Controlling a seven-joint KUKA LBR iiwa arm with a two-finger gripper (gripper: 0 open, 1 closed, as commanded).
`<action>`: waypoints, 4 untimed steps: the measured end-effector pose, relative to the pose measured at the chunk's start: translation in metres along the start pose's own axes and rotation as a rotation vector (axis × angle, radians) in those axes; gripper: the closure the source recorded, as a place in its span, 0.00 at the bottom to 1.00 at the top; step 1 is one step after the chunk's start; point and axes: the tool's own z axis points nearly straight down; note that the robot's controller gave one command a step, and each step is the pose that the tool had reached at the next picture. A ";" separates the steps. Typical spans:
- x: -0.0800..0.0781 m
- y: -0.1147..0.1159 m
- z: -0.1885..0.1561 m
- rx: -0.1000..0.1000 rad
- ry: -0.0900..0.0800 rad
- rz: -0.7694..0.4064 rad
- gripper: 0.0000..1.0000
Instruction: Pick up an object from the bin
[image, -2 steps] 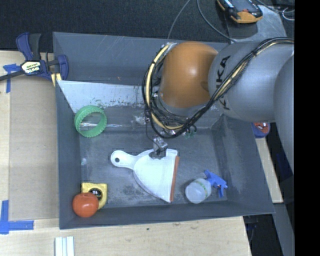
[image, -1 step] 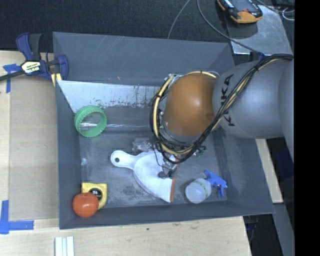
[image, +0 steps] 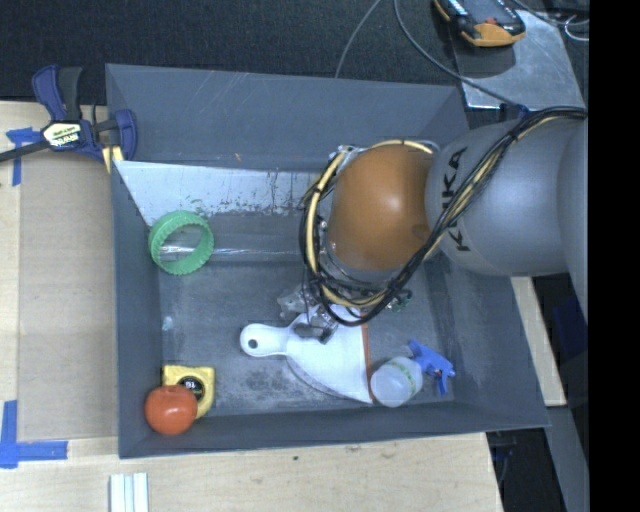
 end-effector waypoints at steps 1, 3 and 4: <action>-0.019 0.081 -0.018 -0.003 -0.004 0.143 1.00; -0.043 0.038 -0.006 0.004 -0.015 0.190 1.00; -0.062 0.066 -0.079 0.003 -0.024 0.465 1.00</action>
Offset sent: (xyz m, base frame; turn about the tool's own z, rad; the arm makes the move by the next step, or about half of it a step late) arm -0.0414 0.0674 0.0181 0.1475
